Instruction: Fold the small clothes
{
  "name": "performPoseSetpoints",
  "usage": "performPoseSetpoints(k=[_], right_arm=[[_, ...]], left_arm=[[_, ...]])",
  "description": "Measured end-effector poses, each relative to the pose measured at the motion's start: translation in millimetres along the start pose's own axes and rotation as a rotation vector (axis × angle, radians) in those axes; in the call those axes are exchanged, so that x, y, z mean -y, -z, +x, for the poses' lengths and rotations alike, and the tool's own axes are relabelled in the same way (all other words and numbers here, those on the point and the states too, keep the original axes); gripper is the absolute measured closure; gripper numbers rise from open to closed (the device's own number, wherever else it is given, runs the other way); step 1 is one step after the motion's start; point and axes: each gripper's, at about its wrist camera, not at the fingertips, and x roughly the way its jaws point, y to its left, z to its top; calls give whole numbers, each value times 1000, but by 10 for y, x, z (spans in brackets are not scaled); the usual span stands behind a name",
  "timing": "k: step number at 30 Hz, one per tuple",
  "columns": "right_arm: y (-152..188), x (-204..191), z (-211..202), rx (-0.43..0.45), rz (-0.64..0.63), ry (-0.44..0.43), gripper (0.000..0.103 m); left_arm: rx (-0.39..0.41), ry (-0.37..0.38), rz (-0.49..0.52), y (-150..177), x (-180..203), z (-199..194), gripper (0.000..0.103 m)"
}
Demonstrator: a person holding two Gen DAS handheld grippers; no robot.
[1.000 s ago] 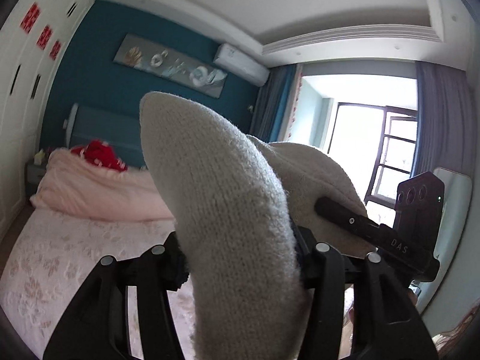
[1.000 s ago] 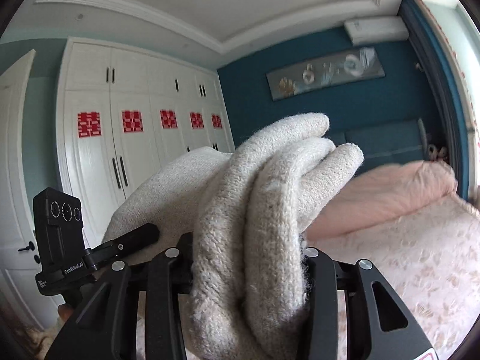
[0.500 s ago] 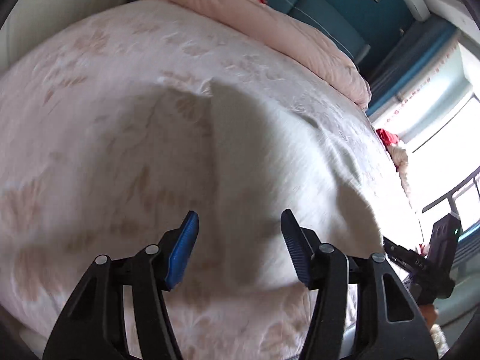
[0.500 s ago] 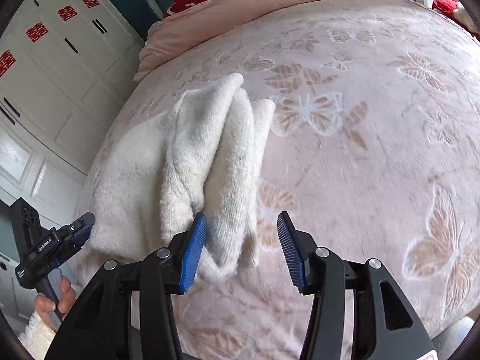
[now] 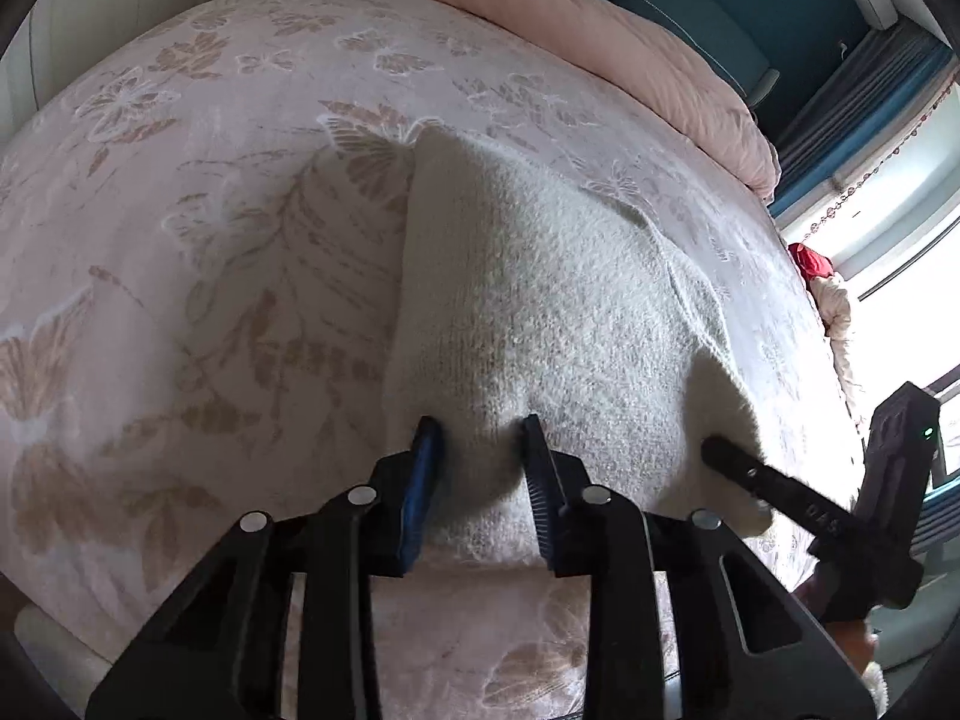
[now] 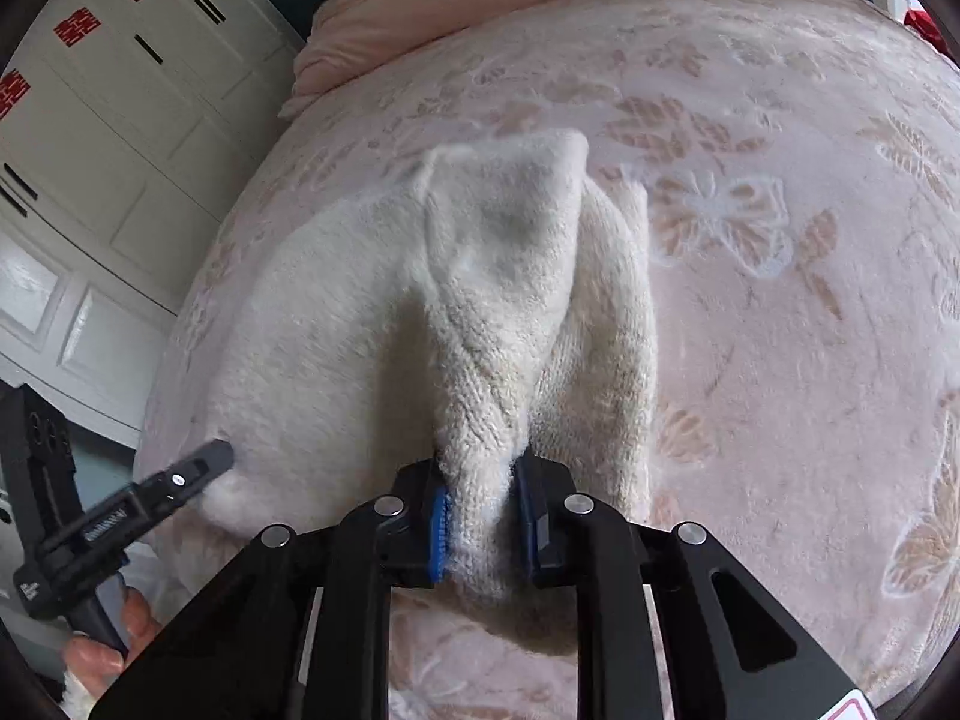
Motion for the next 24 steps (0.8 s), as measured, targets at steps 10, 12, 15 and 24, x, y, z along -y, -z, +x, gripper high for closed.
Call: performPoseSetpoints(k=[10, 12, 15, 24], right_arm=[[140, 198, 265, -61, -61, 91, 83], [115, 183, 64, -13, -15, 44, 78], [37, 115, -216, 36, -18, 23, 70], [-17, 377, -177, -20, 56, 22, 35]], left_arm=[[-62, -53, 25, 56, 14, 101, 86], [-44, -69, 44, 76, 19, 67, 86], [-48, -56, 31, 76, -17, -28, 85], [-26, -63, 20, -92, 69, -225, 51]])
